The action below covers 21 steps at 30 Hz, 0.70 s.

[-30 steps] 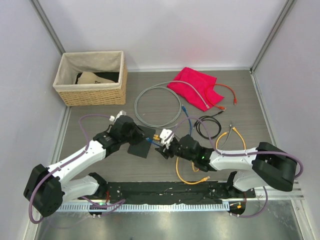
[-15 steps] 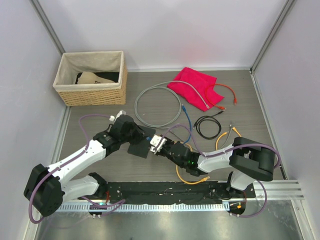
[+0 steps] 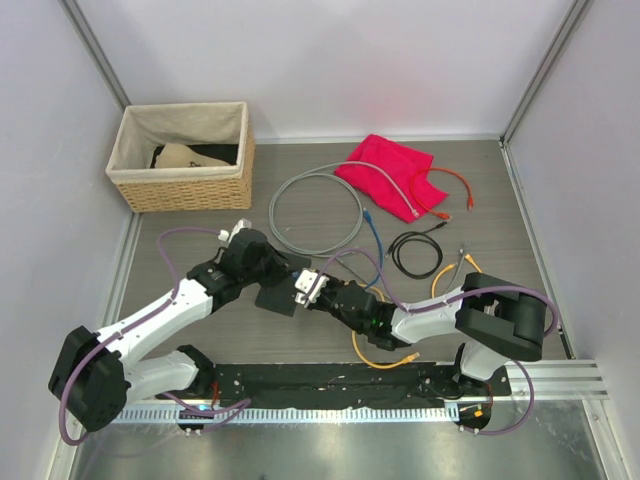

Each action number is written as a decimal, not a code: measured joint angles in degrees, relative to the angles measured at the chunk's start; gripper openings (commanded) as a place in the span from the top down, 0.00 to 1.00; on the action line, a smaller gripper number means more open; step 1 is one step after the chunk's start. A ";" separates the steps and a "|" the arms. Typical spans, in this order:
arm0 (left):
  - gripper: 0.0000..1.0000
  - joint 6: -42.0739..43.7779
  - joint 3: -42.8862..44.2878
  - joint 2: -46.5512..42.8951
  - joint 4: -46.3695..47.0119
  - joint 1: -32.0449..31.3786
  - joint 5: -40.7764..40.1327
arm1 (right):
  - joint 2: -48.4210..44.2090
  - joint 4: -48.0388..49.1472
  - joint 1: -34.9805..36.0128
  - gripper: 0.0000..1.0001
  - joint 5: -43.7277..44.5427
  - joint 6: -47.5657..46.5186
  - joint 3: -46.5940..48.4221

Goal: Insert the plug into the switch port
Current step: Pick up the connector from the center of the board.

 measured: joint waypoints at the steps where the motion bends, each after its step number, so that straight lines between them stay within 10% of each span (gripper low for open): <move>1: 1.00 0.00 0.00 0.04 -0.02 0.00 -0.04 | 0.02 -0.09 0.00 0.62 -0.09 0.00 0.04; 21: 1.00 0.02 0.00 0.74 -0.11 -0.07 0.46 | 0.66 0.04 0.00 0.62 -1.81 0.15 1.99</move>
